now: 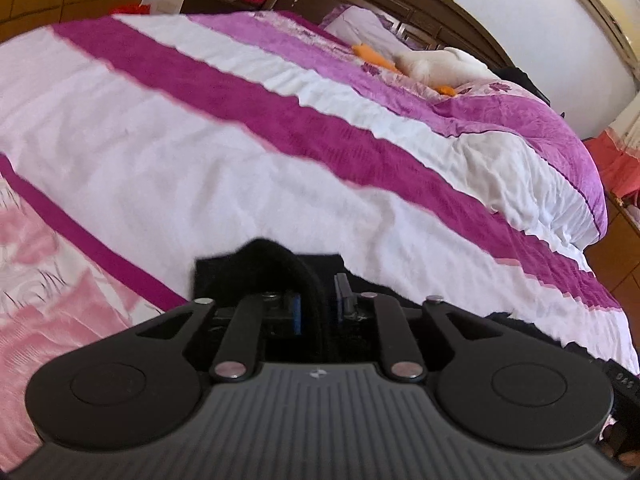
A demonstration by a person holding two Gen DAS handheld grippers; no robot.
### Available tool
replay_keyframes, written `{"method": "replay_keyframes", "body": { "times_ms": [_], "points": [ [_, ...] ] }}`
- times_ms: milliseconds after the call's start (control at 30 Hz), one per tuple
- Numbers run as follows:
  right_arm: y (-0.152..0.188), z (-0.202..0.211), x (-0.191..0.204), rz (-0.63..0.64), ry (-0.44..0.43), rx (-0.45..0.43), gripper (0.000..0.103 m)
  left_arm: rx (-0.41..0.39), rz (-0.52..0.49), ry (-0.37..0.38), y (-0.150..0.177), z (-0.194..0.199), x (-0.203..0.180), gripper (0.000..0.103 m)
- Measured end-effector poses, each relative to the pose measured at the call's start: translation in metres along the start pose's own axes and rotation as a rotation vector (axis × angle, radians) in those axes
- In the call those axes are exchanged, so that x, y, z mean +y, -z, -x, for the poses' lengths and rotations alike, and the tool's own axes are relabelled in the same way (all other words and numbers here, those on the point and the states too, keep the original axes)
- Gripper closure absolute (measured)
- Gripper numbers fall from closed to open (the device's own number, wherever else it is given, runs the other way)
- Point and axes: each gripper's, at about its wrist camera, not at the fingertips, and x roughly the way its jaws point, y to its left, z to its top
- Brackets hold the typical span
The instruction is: Fold small clothes
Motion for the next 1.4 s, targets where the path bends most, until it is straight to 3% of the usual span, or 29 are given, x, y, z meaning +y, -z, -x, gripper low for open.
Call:
{"method": "replay_keyframes", "body": {
  "times_ms": [33, 200, 400, 500, 600, 700, 833, 1100, 1233, 1300, 1367, 1400],
  "points": [
    [-0.002, 0.004, 0.0, 0.006, 0.002, -0.004, 0.064, -0.005, -0.01, -0.01, -0.002, 0.003, 0.0, 0.076],
    [-0.008, 0.021, 0.001, 0.066, 0.007, -0.014, 0.063, -0.05, -0.035, -0.039, -0.008, 0.024, 0.001, 0.061],
    [-0.002, 0.023, 0.003, 0.148, -0.005, 0.021, 0.063, -0.039, -0.071, -0.021, 0.0, 0.034, 0.001, 0.058],
    [0.004, 0.013, 0.001, 0.182, 0.029, 0.045, 0.063, -0.006, -0.121, -0.036, 0.013, 0.026, -0.002, 0.057],
    [0.011, -0.007, -0.015, 0.143, 0.075, 0.091, 0.065, 0.022, -0.149, -0.068, 0.03, 0.014, 0.003, 0.057],
    [0.012, -0.014, -0.029, 0.065, 0.12, 0.079, 0.065, 0.004, -0.194, -0.076, 0.041, 0.009, 0.006, 0.057],
    [0.011, -0.01, -0.035, 0.008, 0.102, 0.069, 0.065, -0.002, -0.212, -0.091, 0.045, 0.01, 0.005, 0.057],
    [0.004, 0.03, -0.034, -0.045, 0.103, 0.038, 0.063, 0.022, -0.205, -0.101, 0.04, 0.036, 0.003, 0.056],
    [0.002, 0.056, -0.036, -0.065, 0.1, 0.044, 0.062, 0.034, -0.215, -0.126, 0.038, 0.057, 0.003, 0.05],
    [0.003, 0.068, -0.037, -0.077, 0.096, 0.047, 0.056, 0.043, -0.224, -0.143, 0.038, 0.068, 0.005, 0.048],
    [0.007, 0.08, -0.037, -0.087, 0.096, 0.046, 0.042, 0.058, -0.233, -0.155, 0.039, 0.077, 0.006, 0.046],
    [0.009, 0.086, -0.036, -0.084, 0.098, 0.05, 0.041, 0.064, -0.236, -0.158, 0.04, 0.082, 0.007, 0.045]
  ]
}}
